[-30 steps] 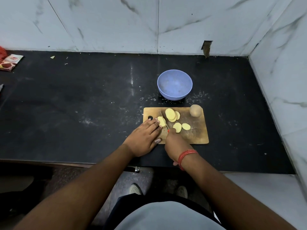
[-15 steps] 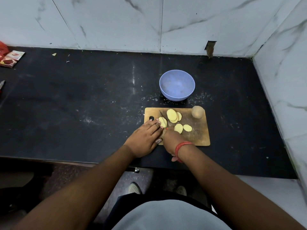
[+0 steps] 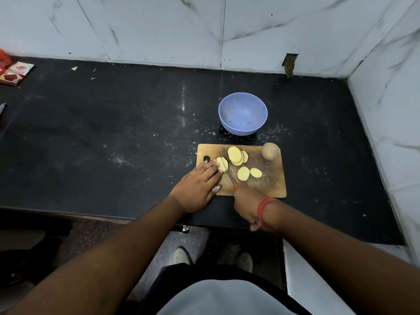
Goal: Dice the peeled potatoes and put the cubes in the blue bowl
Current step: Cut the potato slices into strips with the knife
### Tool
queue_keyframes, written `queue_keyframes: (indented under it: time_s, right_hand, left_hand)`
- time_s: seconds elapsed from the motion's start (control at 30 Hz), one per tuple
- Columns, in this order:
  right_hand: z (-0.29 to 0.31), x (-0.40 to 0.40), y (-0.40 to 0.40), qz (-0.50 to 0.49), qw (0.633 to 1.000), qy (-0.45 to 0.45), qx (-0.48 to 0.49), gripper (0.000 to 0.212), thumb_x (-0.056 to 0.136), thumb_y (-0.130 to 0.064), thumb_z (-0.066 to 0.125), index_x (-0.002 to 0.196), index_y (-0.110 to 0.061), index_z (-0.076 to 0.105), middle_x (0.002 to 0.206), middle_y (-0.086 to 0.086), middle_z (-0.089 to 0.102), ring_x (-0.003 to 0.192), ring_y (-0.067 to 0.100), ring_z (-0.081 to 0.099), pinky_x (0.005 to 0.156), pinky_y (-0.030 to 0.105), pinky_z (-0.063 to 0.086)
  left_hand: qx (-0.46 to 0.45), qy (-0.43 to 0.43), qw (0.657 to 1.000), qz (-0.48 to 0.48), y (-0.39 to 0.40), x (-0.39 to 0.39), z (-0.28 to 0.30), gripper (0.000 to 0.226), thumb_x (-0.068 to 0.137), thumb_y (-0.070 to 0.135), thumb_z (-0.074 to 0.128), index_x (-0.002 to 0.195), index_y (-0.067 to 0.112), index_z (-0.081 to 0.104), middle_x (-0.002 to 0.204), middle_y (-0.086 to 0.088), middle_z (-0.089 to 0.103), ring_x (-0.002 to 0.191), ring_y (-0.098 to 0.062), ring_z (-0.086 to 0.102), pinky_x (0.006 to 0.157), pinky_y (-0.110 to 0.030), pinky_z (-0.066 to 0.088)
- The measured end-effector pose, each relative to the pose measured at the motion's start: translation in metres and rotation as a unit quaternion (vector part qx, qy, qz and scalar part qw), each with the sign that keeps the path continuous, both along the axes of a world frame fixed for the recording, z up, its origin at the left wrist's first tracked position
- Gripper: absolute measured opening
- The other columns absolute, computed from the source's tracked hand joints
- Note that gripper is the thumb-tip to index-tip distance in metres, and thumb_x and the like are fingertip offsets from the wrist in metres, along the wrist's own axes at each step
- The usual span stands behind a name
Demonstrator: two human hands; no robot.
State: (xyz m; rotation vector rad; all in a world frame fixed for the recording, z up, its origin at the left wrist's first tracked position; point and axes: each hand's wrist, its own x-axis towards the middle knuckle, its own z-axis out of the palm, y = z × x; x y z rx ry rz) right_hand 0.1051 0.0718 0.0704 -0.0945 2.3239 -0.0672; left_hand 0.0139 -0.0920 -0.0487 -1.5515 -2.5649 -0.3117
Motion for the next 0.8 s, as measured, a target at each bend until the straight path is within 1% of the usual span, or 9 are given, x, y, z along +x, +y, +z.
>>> queue_keyframes:
  time_s: [0.1,0.13,0.2,0.27,0.33,0.4,0.47,0.6,0.8]
  right_hand:
    - [0.015,0.019,-0.001,0.247,0.955,-0.096,0.135,0.037,0.098,-0.051,0.043,0.11,-0.02,0.059,0.095,-0.002,0.058,0.09,0.02,0.057,0.097,0.032,0.039]
    - [0.01,0.03,0.002,0.15,0.971,-0.134,0.129,0.037,0.097,-0.053,0.043,0.108,-0.02,0.057,0.09,-0.002,0.055,0.085,0.017,0.055,0.098,0.034,0.04]
    - [-0.022,0.038,0.016,-0.198,0.976,-0.092,-0.014,0.031,0.099,-0.036,0.047,0.123,-0.016,0.051,0.089,-0.003,0.049,0.065,0.005,0.046,0.068,0.011,0.043]
    - [-0.02,0.042,0.031,-0.17,0.984,-0.036,-0.031,0.027,0.085,-0.04,0.059,0.11,-0.03,0.063,0.069,-0.016,0.036,0.044,-0.002,0.012,0.034,0.008,0.014]
    - [-0.022,0.056,0.026,-0.099,0.994,0.02,0.043,0.023,0.071,-0.057,0.062,0.076,-0.035,0.064,0.053,-0.017,0.025,0.04,0.003,0.002,0.043,0.012,0.017]
    - [-0.017,0.058,0.015,-0.228,0.972,-0.011,-0.044,0.02,0.096,-0.034,0.057,0.097,-0.014,0.061,0.064,-0.007,0.047,0.051,0.002,0.037,0.067,0.016,0.035]
    - [-0.012,0.051,0.009,-0.306,0.942,0.061,-0.122,0.029,0.102,-0.015,0.041,0.128,-0.003,0.043,0.096,0.012,0.061,0.076,0.02,0.058,0.073,0.029,0.045]
    - [-0.027,0.025,-0.001,-0.296,0.941,0.099,-0.135,0.041,0.1,-0.01,0.037,0.14,-0.003,0.035,0.128,0.019,0.055,0.114,0.034,0.056,0.091,0.038,0.046]
    - [-0.023,0.002,-0.016,-0.324,0.939,0.041,-0.108,0.055,0.089,0.001,0.058,0.136,-0.007,0.03,0.12,0.021,0.057,0.097,0.037,0.063,0.043,0.034,0.049]
  left_hand:
    - [0.01,-0.005,1.0,0.011,0.0,0.004,-0.001,0.047,0.105,0.034,0.046,0.139,0.003,0.055,0.148,-0.02,0.049,0.144,-0.033,0.037,0.123,-0.044,0.024]
    - [0.011,-0.005,1.0,0.015,0.001,0.005,-0.001,0.048,0.105,0.035,0.045,0.139,0.003,0.055,0.148,-0.02,0.049,0.144,-0.032,0.037,0.123,-0.044,0.024]
    - [0.009,-0.007,1.0,0.017,0.0,0.006,-0.001,0.049,0.105,0.036,0.044,0.139,0.003,0.054,0.149,-0.02,0.049,0.144,-0.032,0.037,0.124,-0.044,0.023]
    - [0.005,-0.01,1.0,0.016,0.0,0.005,0.0,0.05,0.106,0.037,0.042,0.141,0.003,0.053,0.15,-0.02,0.048,0.145,-0.032,0.036,0.124,-0.044,0.022]
    - [-0.001,-0.015,1.0,0.016,-0.001,0.006,0.002,0.052,0.107,0.039,0.04,0.144,0.003,0.051,0.152,-0.019,0.045,0.147,-0.031,0.033,0.124,-0.043,0.021]
    - [0.0,-0.026,0.999,0.022,-0.004,0.007,0.002,0.055,0.107,0.042,0.039,0.147,0.005,0.046,0.156,-0.017,0.039,0.149,-0.03,0.029,0.125,-0.043,0.02]
    - [0.005,-0.037,0.999,0.029,-0.008,0.009,0.001,0.057,0.107,0.043,0.039,0.15,0.006,0.042,0.159,-0.015,0.035,0.152,-0.028,0.024,0.124,-0.045,0.02]
    - [-0.002,-0.036,0.999,0.035,-0.013,0.011,-0.003,0.059,0.107,0.044,0.039,0.153,0.006,0.038,0.161,-0.012,0.032,0.153,-0.026,0.019,0.124,-0.046,0.02]
    - [-0.013,-0.045,0.998,0.044,-0.015,0.012,-0.006,0.059,0.108,0.046,0.035,0.155,0.011,0.035,0.163,-0.009,0.031,0.154,-0.026,0.017,0.124,-0.047,0.019]
